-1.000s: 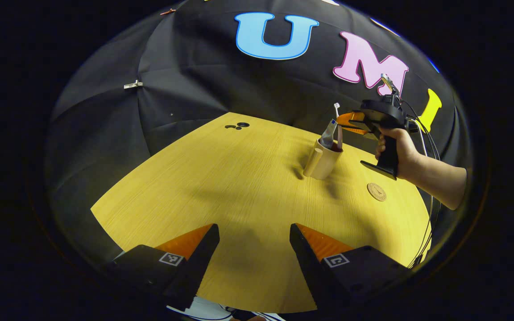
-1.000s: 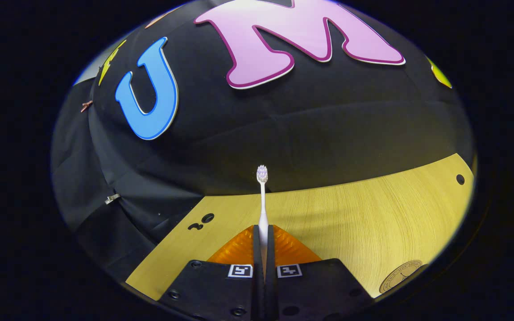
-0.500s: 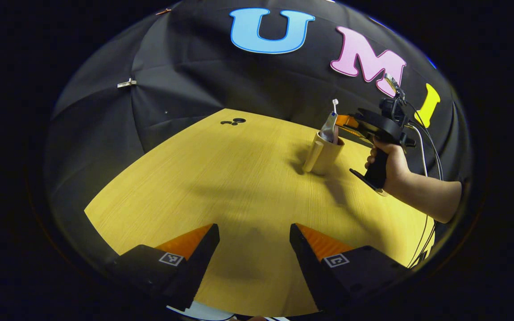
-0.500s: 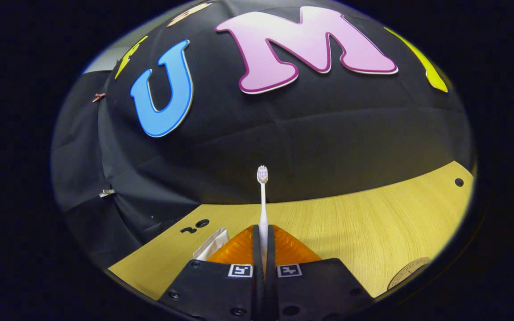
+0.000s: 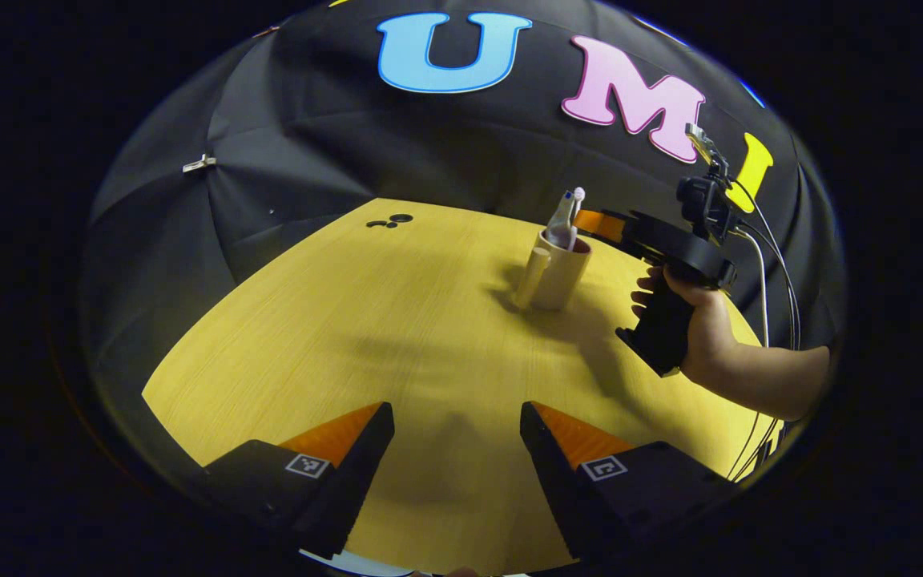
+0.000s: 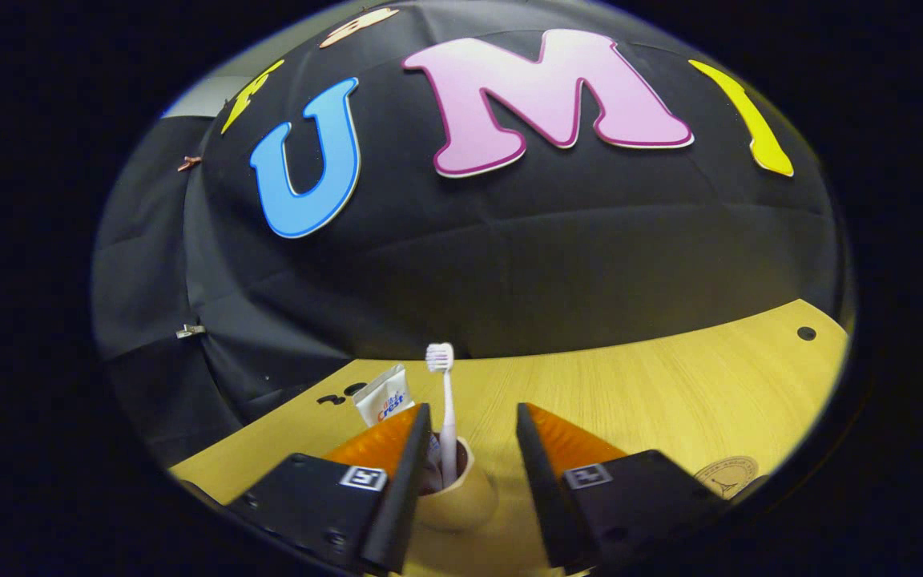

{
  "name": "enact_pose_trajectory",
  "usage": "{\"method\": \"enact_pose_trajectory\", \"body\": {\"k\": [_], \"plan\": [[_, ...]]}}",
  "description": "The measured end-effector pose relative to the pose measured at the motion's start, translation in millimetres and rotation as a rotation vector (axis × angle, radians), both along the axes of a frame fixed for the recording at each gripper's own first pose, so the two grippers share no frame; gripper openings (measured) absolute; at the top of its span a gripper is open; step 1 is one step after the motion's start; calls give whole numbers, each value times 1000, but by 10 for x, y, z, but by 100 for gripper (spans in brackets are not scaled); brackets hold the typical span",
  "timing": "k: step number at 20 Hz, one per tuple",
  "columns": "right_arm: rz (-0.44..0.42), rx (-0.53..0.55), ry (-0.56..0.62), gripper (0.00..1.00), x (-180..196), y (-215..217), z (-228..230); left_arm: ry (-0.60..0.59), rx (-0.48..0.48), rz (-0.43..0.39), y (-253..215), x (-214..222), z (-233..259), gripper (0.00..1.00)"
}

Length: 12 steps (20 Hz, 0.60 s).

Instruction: Put the toothbrush and toothpaste on the desktop into the cup, then pick up the cup and place it on the coaster on the desktop.

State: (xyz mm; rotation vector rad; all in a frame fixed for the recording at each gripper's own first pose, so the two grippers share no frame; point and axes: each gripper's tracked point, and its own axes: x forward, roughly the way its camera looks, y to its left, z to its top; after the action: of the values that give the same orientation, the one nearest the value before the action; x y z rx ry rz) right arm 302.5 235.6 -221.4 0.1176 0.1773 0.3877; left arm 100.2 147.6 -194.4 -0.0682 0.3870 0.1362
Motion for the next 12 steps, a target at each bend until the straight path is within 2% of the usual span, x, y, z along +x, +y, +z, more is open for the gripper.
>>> {"method": "enact_pose_trajectory", "body": {"k": [2, 5, 12], "plan": [[-38, 12, 8, 92, 13, -304, 101, -13, 14, -25, -67, 97, 90, 98], [-120, 7, 13, 98, 62, -859, 234, -31, 47, -72, -138, 267, 218, 98], [-310, -76, 4, 98, -43, -2279, 476, -35, 85, -215, -353, 786, 523, 98]]}}
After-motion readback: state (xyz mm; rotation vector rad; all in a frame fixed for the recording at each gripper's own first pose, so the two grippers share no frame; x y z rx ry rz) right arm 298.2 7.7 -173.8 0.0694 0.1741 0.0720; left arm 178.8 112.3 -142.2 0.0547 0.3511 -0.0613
